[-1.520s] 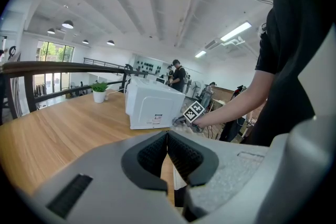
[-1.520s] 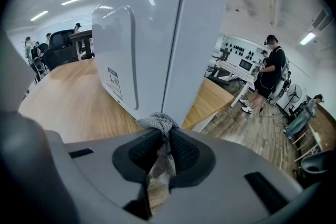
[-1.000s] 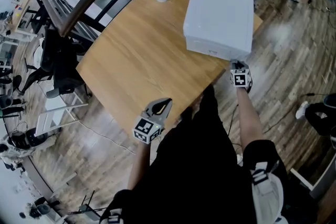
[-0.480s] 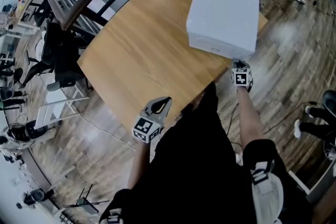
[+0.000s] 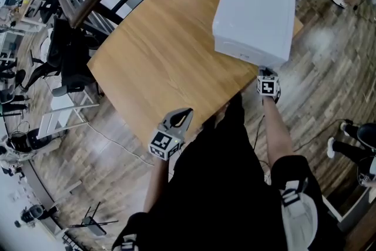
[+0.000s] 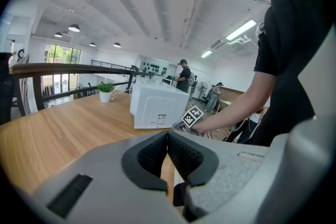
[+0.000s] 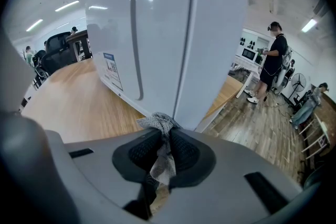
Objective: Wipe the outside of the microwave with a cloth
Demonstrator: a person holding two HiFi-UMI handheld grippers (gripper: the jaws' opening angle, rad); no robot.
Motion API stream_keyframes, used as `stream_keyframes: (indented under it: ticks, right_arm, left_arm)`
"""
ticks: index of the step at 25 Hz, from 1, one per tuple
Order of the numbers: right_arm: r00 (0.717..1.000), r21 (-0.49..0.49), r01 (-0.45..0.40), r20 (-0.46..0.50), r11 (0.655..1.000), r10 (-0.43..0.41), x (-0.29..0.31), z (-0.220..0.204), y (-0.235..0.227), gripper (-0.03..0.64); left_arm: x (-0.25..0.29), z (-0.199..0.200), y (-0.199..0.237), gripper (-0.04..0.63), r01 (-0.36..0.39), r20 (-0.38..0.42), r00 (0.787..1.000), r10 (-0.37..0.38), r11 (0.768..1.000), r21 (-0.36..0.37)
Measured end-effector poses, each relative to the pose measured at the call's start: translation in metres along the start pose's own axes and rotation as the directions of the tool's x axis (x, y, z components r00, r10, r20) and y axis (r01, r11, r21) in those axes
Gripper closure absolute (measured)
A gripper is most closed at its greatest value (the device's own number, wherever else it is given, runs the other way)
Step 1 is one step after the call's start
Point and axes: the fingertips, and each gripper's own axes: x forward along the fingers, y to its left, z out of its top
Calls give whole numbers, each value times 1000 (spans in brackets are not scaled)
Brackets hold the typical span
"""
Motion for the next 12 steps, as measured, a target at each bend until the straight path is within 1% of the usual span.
stream_keyframes:
  ticks: [5,12]
  right_arm:
    - [999,-18,-38,-2,999,38,10,6,22,571]
    - [995,-2,-98,28,995,98,22,33,63,571]
  left_arm:
    - [-7,-5,5,592,-19,10,1000,19,1000,-5]
    - [-22,-9,17,592,-57,-1,998,57,997,-48]
